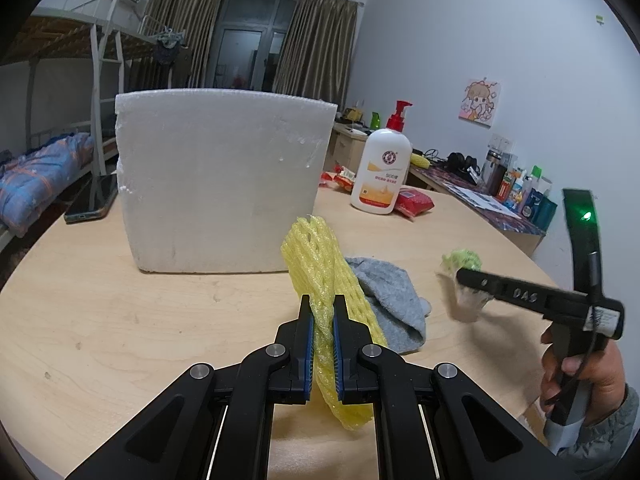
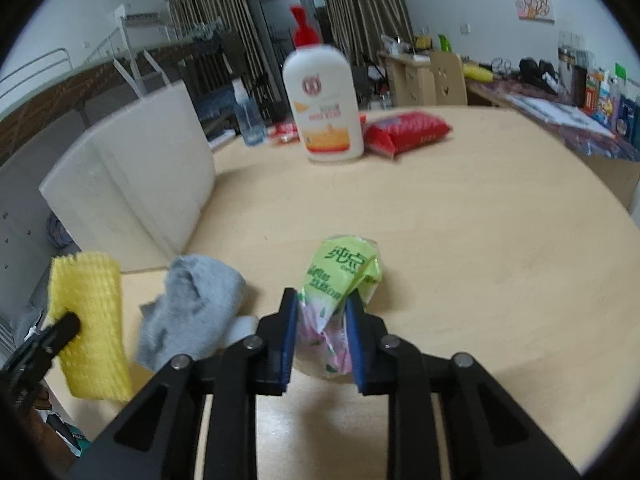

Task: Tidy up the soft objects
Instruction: 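Carry the sleeve and the packet in both tools over the styrofoam box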

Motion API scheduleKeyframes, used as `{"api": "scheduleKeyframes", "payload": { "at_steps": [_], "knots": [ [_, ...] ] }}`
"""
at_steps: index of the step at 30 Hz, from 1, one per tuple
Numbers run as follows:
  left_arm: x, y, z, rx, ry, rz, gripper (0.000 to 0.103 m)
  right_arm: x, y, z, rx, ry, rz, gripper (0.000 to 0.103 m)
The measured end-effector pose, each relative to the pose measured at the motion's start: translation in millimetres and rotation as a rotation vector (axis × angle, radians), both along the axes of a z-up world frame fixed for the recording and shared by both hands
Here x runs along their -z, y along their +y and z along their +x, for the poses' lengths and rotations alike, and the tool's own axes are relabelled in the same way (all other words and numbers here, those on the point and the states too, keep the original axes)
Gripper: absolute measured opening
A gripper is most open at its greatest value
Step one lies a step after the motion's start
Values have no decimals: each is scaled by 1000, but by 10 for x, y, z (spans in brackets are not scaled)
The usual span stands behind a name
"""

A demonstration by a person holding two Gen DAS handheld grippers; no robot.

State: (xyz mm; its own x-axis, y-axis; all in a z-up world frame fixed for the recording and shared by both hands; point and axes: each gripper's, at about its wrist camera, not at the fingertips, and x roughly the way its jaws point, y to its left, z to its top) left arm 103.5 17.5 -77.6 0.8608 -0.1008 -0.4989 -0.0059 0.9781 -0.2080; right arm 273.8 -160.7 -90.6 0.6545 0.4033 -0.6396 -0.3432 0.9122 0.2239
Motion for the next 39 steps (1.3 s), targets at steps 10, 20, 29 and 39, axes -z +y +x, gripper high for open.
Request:
{"api": "scheduleKeyframes", "payload": {
  "at_steps": [10,20,29,39],
  "knots": [
    [-210,-84,-113,16,-57,25,8,-239,-71,-211,-20,-72,27,27],
    [-389,-191,-189,11,-83,59,8,-447,-166,-455,-26,-158,49,27],
    [-520,-273,-296,11,-126,93,8,-532,-197,-583,-29,-198,52,27],
    [-782,-310,-423,10,-192,113,8,-669,-240,-761,-45,-247,62,27]
  ]
}}
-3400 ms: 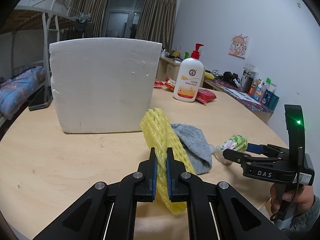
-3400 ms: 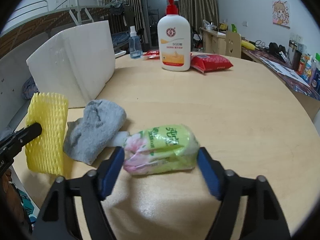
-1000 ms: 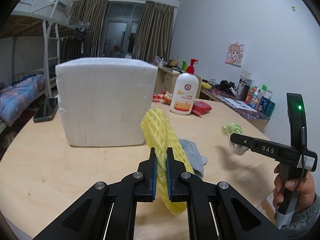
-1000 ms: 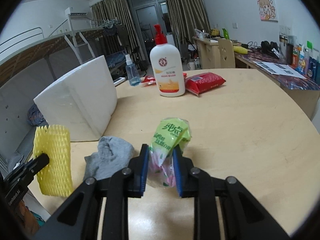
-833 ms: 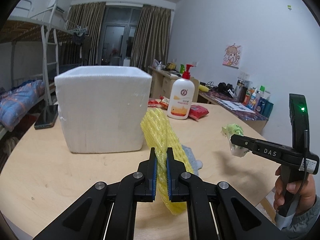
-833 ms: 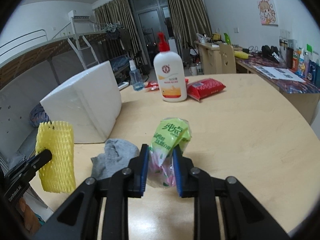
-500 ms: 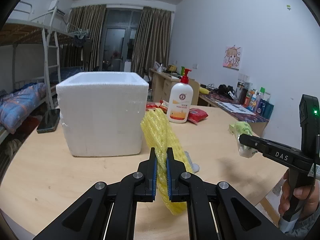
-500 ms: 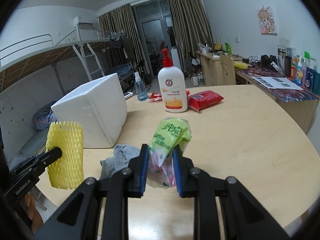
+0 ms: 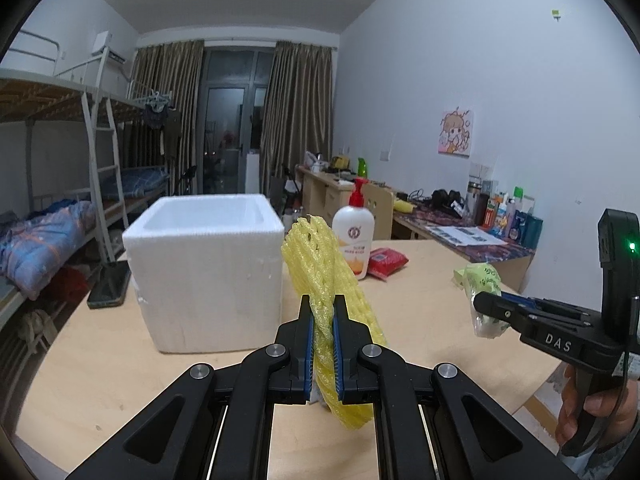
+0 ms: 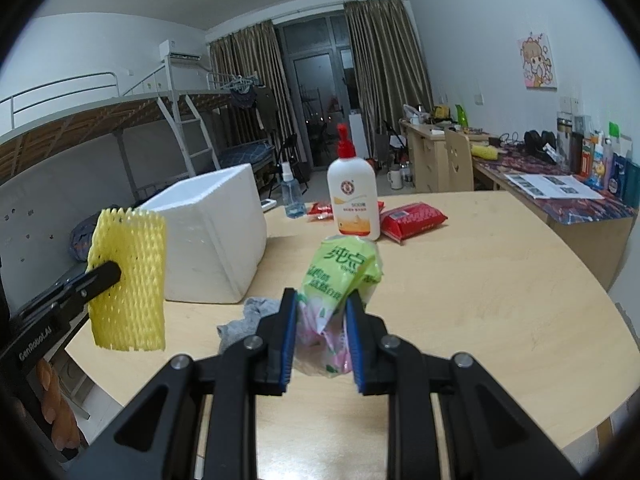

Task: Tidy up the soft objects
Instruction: 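Carry the sleeve and the packet in both tools over the styrofoam box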

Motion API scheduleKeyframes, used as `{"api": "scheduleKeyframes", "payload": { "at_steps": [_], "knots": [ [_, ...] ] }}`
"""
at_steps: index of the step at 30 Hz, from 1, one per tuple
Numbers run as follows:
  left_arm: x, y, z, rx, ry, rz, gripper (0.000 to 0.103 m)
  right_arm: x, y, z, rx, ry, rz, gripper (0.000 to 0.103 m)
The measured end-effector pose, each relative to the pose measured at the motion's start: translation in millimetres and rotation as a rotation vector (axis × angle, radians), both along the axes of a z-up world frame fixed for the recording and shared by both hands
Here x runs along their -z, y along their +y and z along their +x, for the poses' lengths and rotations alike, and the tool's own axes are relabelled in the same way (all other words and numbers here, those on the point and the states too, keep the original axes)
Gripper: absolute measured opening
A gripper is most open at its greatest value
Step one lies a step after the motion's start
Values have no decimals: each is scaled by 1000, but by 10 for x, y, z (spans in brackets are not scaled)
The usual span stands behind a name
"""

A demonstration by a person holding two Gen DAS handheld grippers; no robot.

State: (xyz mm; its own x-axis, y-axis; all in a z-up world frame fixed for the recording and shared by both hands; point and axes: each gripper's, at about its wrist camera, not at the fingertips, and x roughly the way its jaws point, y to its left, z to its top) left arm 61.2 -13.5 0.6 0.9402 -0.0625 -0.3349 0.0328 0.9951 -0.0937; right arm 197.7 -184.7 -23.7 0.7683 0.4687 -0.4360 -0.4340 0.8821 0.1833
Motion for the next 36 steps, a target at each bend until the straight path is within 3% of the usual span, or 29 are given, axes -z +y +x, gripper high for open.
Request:
{"api": "scheduleKeyframes", "payload": {
  "at_steps": [19,36],
  "knots": [
    [-237,-30,-181,-34,-61,36,8,-154,61,-162,-50,-61,5,27],
    [-289,410,-380,-209,-65,55,8,-220,641,-120,-240,-73,-4,27]
  ]
}}
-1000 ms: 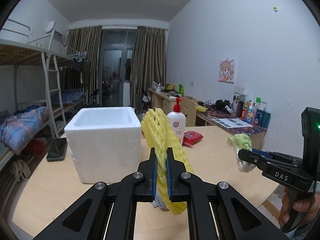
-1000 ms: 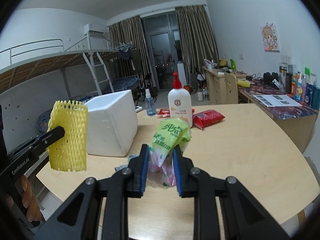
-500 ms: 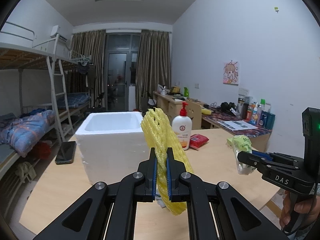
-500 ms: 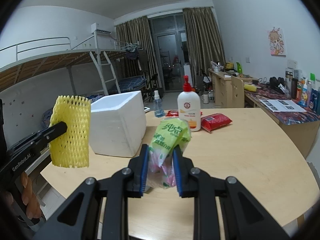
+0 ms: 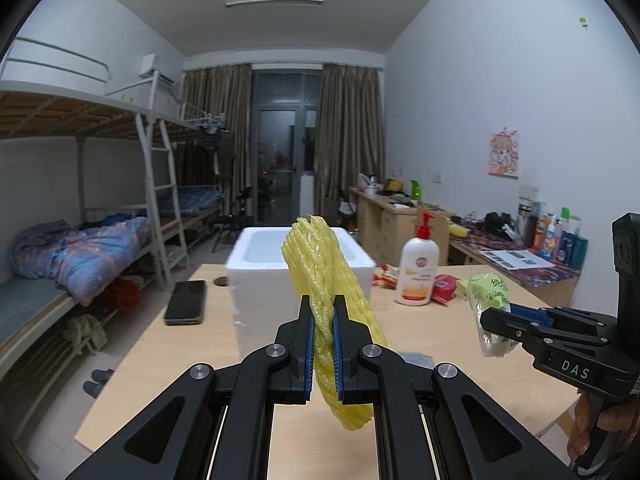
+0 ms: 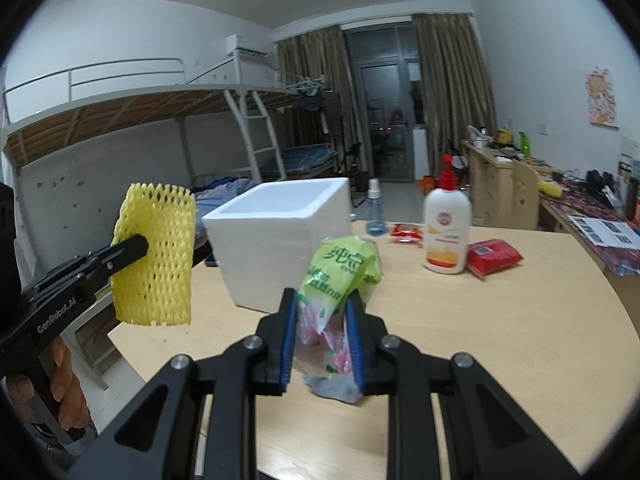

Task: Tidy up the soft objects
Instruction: 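Carry the sleeve and the packet in both tools over the styrofoam box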

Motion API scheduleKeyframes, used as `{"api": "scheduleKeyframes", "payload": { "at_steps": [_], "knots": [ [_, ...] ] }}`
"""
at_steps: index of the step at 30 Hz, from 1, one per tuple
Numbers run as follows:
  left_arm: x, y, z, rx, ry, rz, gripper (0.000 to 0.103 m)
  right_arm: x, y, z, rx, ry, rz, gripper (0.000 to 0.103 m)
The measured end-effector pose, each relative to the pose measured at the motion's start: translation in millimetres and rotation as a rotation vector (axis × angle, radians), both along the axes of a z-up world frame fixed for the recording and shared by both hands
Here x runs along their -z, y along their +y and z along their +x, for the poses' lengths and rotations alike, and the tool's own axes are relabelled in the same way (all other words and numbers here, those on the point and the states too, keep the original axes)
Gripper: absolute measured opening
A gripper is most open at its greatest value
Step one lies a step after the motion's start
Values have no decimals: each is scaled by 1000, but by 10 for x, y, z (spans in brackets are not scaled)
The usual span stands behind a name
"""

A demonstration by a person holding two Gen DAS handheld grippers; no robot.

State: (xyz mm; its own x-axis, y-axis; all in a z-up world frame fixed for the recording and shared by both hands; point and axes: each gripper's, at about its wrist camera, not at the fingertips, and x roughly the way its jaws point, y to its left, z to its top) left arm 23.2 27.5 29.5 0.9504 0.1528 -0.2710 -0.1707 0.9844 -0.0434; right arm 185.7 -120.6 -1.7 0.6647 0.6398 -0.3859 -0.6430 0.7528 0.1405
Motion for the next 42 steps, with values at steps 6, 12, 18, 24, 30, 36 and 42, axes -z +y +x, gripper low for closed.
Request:
{"api": "scheduleKeyframes", "payload": {
  "at_steps": [6,12,18,24,30,36,42],
  "knots": [
    [-1,119,-20,-42,5,2,8,-4,203,13,-64,-1,-7,27],
    [-9,166,12,-54,8,-1,8,-22,314,53,-88,-1,-12,27],
    [-8,169,10,-54,6,1,8,-40,373,96,-101,1,-17,27],
    [-85,212,116,-49,-2,6,8,-89,387,143,-101,-3,-14,27],
    [-206,259,241,-47,-5,15,8,-255,477,185,-116,-29,-16,27],
    [-348,337,323,-49,-19,10,8,-410,569,234,-127,-61,-21,27],
    [-470,356,371,-45,-25,21,8,-486,651,312,-131,-75,-28,27]
  ]
}}
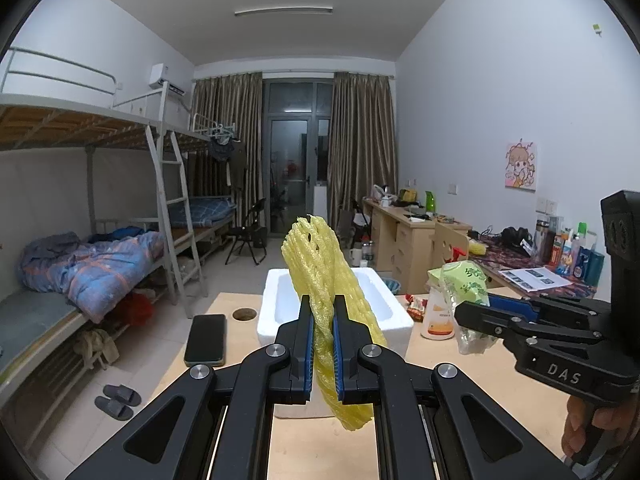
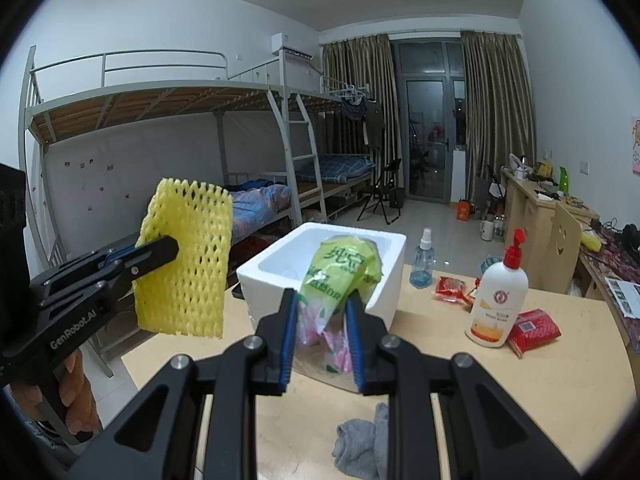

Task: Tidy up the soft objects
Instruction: 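Carry the sleeve and the packet in both tools over the styrofoam box, then lower the sleeve into the box and open the left tool while the right lowers the packet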

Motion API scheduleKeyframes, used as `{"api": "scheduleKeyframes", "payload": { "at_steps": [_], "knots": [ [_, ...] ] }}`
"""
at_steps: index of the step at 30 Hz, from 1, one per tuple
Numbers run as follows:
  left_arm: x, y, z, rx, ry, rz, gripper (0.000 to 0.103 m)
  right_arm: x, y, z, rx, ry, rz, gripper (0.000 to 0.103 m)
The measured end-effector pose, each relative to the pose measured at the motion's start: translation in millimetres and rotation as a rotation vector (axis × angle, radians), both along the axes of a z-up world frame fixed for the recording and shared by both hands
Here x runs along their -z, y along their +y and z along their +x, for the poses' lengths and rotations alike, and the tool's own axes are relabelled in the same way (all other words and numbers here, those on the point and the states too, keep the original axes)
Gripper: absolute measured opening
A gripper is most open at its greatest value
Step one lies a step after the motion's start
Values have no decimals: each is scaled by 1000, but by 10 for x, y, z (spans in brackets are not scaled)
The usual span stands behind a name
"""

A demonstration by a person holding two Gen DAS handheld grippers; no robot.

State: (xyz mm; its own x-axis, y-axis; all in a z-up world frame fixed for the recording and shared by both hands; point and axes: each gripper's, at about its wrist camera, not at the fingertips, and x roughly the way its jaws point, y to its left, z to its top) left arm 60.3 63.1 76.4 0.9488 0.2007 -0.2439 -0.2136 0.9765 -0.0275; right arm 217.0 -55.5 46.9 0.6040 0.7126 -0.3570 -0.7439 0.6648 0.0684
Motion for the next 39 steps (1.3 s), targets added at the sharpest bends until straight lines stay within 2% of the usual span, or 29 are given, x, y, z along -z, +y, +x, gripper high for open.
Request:
{"api": "scheduleKeyframes", "payload": {
  "at_steps": [5,16,23,39],
  "knots": [
    [-11,41,65,3,14,-2,8,58,62,96,-12,25,1,27],
    [-103,202,377,18,28,-25,8,-42,209,310,-40,37,12,27],
    [-130,284,666,30,58,-27,8,-111,359,427,-48,33,9,27],
    [-99,546,1276,50,105,-39,8,-36,578,732,-62,57,-15,27]
  ]
}}
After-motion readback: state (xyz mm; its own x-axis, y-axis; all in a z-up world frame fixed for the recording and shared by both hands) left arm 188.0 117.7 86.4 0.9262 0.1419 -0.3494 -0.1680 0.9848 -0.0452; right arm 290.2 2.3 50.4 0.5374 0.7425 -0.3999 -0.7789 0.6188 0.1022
